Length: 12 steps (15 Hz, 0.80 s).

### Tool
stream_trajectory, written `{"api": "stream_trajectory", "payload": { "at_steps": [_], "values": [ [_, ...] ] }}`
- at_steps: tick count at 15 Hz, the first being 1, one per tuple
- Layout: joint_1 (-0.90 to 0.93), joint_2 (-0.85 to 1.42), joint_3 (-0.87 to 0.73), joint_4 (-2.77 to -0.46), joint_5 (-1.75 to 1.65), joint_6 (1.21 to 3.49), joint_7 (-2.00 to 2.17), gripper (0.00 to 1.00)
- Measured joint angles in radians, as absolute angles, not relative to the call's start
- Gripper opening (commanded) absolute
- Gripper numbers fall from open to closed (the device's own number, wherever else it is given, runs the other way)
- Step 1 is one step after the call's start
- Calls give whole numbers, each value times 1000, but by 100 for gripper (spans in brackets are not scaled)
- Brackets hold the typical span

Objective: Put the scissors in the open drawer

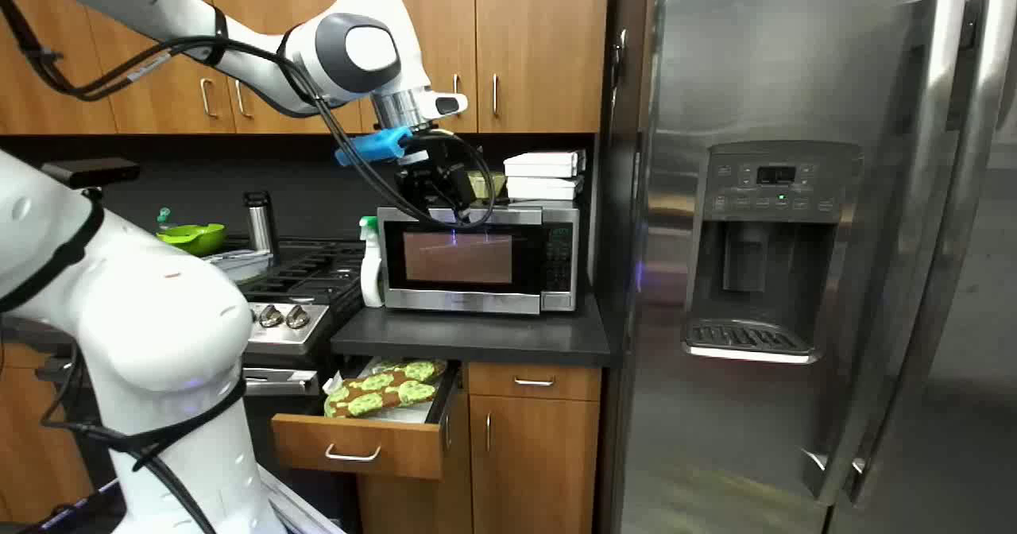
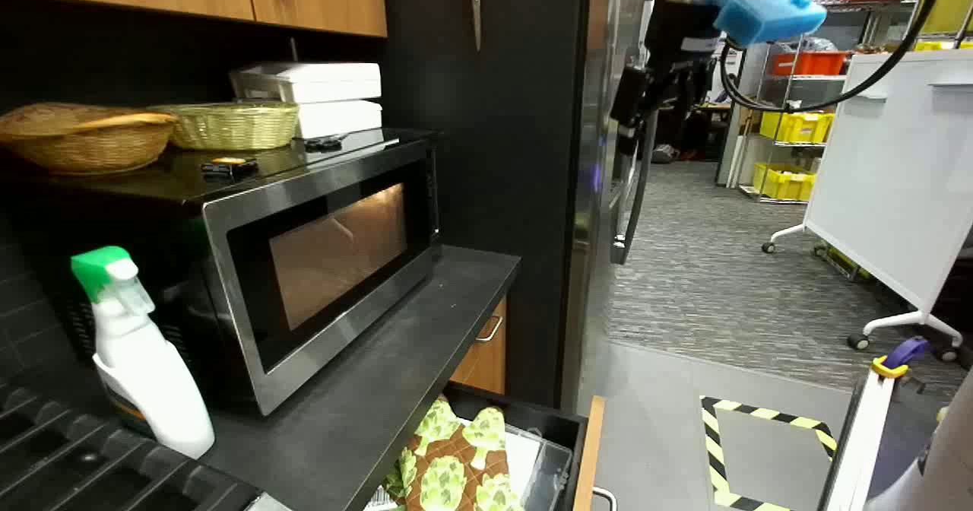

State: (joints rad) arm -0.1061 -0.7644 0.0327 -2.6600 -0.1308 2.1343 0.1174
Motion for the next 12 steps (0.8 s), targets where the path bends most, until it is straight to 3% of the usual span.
{"api": "stream_trajectory", "payload": {
  "at_steps": [12],
  "values": [
    [-76,-727,40,-2640,-113,2162,126,100]
  ]
}}
